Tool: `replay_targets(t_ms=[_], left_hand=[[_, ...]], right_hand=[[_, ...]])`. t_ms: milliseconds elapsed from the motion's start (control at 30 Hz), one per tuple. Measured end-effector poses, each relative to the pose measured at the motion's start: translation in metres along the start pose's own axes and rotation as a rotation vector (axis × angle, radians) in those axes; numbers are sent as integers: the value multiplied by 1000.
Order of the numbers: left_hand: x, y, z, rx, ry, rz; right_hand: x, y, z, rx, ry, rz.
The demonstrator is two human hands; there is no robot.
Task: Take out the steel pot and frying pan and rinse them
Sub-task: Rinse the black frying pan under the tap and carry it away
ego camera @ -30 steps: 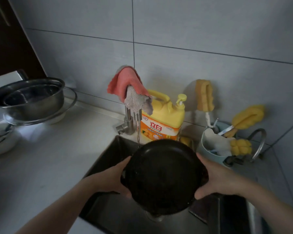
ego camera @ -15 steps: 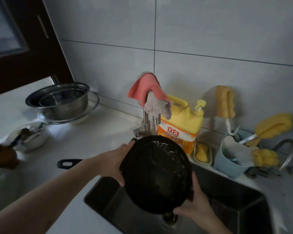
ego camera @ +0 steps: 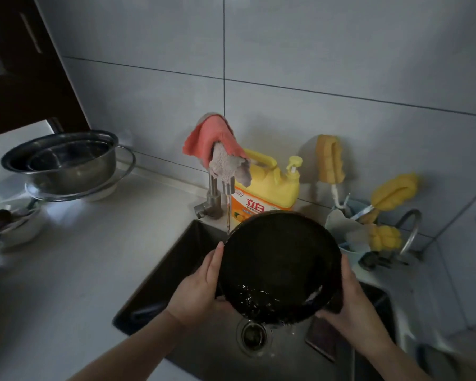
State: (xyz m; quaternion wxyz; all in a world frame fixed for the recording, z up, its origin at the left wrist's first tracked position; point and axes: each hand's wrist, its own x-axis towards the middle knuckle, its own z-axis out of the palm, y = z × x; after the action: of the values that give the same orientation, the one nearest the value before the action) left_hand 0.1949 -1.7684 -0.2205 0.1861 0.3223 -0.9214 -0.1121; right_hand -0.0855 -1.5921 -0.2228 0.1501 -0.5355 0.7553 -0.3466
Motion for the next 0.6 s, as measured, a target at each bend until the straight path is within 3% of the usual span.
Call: replay_targets(t_ms=[200, 400, 600], left_hand=[[13, 20, -29, 110, 286, 192], [28, 33, -60, 126, 376, 228], [38, 46, -80, 115, 454, 263]], right_hand=[[-6, -12, -23, -131, 279, -157], [1, -31, -67, -235, 369, -334], [6, -55, -90, -249, 420, -330]])
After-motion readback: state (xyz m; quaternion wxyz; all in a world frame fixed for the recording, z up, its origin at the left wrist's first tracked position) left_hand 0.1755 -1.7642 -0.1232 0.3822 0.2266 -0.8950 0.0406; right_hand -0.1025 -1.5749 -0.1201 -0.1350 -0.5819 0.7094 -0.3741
